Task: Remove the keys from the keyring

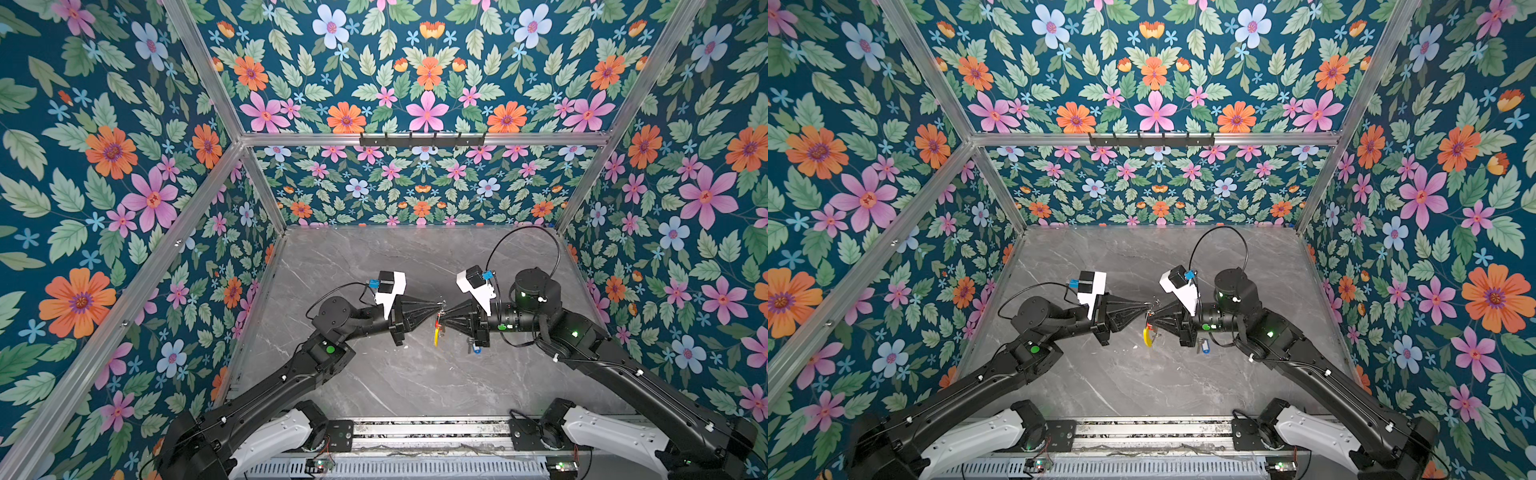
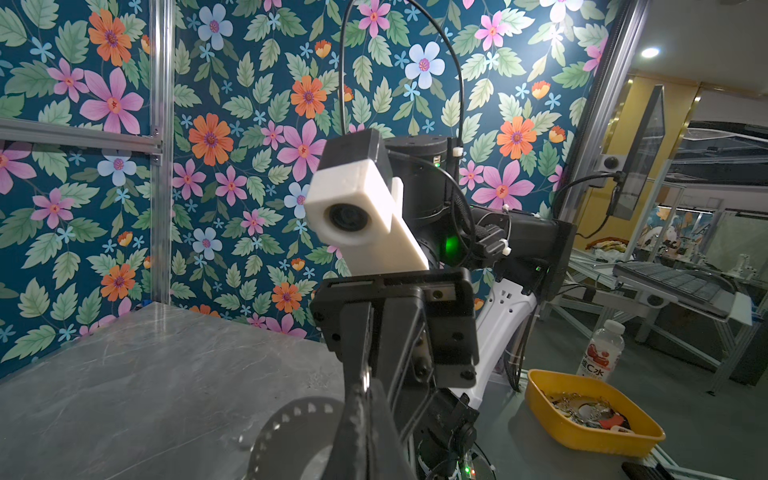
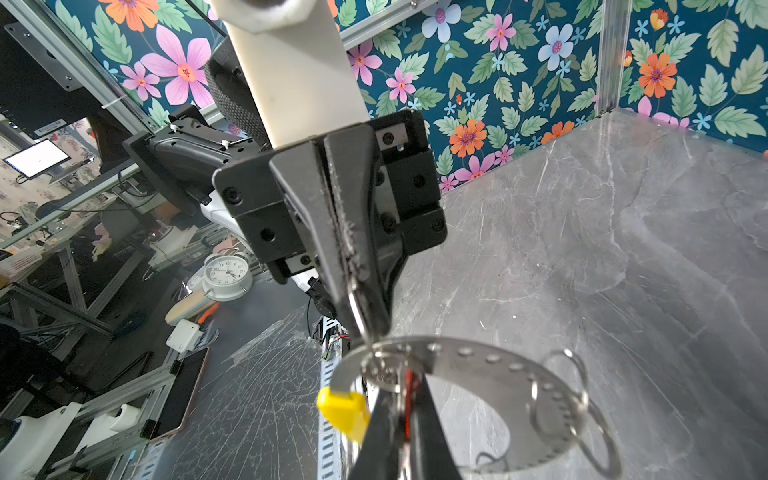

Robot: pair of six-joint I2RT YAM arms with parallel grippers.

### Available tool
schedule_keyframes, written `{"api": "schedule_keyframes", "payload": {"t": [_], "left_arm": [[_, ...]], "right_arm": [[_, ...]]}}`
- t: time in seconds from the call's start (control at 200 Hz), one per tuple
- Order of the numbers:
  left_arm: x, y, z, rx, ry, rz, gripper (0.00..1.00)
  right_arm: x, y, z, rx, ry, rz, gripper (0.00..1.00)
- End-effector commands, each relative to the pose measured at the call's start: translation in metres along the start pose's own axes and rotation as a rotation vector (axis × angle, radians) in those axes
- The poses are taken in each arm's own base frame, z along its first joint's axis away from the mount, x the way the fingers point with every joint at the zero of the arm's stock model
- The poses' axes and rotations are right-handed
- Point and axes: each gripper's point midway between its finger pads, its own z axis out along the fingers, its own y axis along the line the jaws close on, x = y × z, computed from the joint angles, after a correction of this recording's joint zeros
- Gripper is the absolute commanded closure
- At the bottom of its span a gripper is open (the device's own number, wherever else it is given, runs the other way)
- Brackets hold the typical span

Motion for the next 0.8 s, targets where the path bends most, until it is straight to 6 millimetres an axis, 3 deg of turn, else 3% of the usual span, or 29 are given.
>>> {"api": "schedule_keyframes", "payload": {"t": [0.0, 0.27, 0.795], "left_arm": [[-0.002, -0.002, -0.001, 0.009, 0.008, 0.029, 1.0], [0.006, -0.005, -0.001, 0.02, 0.071, 0.017, 1.0], [0.014, -0.014, -0.001, 0.067, 0.162, 0.016, 1.0]], "right_arm": [[0.005, -0.005, -0.005, 0.052, 0.032, -0.017, 1.0], [0.009, -0.005, -0.017, 0.109, 0.093, -0.018, 1.0], [-0.014, 0.007, -0.023, 0.079, 0.149, -0.106, 1.0]]}}
